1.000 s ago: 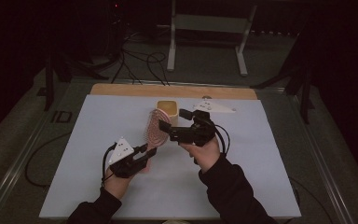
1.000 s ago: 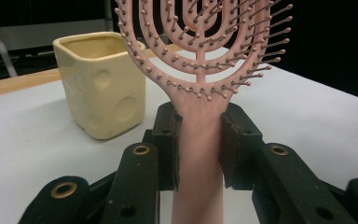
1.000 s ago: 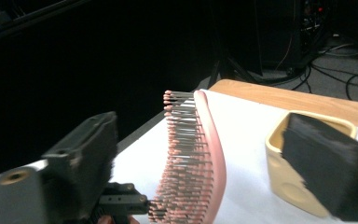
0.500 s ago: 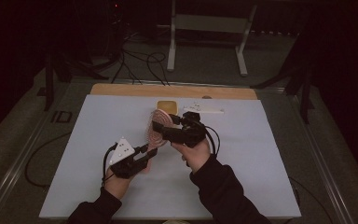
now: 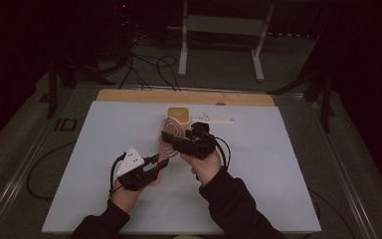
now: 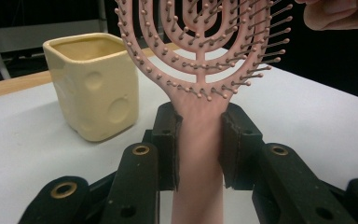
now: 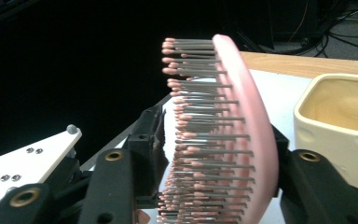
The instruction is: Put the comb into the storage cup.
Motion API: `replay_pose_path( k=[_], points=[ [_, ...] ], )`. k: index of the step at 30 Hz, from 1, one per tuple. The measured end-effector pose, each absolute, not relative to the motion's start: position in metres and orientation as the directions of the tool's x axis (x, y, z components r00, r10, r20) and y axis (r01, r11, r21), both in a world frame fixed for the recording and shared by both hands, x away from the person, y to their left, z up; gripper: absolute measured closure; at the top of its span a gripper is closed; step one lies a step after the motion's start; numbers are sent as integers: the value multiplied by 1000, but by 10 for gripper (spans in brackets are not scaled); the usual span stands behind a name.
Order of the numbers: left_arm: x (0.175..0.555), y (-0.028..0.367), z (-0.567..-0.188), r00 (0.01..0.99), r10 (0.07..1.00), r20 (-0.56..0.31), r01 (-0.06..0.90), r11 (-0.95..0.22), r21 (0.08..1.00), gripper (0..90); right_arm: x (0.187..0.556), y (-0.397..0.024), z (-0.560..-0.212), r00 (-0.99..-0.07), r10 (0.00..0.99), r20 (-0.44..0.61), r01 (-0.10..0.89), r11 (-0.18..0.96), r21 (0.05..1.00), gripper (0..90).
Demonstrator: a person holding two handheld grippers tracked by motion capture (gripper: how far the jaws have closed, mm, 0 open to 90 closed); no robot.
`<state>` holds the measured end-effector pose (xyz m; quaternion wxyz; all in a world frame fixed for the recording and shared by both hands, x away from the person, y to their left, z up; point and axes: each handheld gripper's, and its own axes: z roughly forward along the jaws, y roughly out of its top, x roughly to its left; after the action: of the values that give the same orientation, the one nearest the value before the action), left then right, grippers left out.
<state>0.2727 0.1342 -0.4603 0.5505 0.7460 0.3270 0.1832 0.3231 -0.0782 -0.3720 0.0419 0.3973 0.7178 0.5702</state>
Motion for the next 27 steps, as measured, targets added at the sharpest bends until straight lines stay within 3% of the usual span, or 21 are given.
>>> replay_pose_path(
  k=[7,27],
  points=[
    [274,134,-461,722,685,-97,296,-179,938,708,324,-80,-374,-701,615,362,498,58,865,618],
    [277,132,-462,737,658,-155,345,-169,923,700,321,-81,-375,-728,605,323,459,79,885,641]
  ],
)
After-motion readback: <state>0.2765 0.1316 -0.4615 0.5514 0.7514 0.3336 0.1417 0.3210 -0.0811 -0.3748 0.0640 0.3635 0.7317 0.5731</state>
